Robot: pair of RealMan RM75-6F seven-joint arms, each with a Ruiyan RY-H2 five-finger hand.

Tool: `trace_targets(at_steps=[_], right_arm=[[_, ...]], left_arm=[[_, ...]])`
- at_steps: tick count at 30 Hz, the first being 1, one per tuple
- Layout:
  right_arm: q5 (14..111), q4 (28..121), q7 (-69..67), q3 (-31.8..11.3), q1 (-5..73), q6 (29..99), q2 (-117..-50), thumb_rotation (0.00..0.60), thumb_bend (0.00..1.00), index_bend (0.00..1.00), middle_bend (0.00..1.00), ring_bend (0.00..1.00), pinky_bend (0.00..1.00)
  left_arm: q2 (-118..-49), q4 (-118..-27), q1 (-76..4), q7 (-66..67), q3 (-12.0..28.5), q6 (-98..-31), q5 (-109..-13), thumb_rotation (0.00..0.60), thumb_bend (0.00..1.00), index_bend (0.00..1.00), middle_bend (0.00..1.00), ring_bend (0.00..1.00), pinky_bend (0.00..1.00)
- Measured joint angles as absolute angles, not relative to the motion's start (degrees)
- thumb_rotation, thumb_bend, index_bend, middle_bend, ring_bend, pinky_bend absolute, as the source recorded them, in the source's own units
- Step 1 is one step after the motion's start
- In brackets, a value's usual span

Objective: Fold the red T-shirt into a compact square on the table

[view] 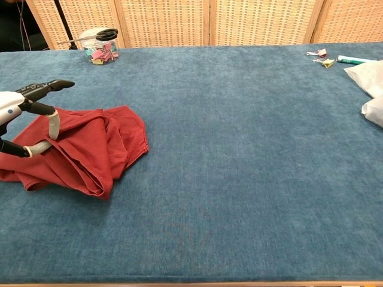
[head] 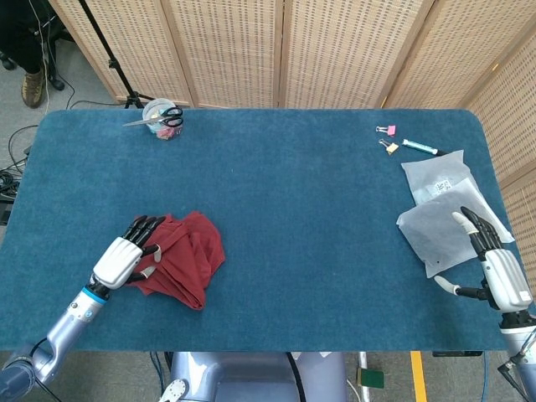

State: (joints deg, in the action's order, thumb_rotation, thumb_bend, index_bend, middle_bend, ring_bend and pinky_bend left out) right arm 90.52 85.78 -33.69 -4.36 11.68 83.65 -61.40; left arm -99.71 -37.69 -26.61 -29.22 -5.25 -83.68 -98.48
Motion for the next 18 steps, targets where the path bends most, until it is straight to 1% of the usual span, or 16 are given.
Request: trace_targets(at_steps=[10, 18], right_arm=[[90.3, 85.8, -34.0, -4.5, 11.7, 83.6, -61.3, 0.600, 0.00, 0.00, 0.00, 0.00, 0.00], [89.9, 85.6, -34.6, -4.7, 11.7, 83.4, -61.2, 0.600, 0.00, 0.00, 0.00, 0.00, 0.00]], left_arm=[[-98.8, -39.3, -29.7, -23.4, -4.6, -85.5, -100.5, 0.600, 0.56, 0.69, 0.00, 0.00, 0.00], [-97.7, -42.8, -34.0, -16.7, -3.7, -84.8, -102.4, 0.600, 0.56, 0.69, 0.00, 0.00, 0.00]])
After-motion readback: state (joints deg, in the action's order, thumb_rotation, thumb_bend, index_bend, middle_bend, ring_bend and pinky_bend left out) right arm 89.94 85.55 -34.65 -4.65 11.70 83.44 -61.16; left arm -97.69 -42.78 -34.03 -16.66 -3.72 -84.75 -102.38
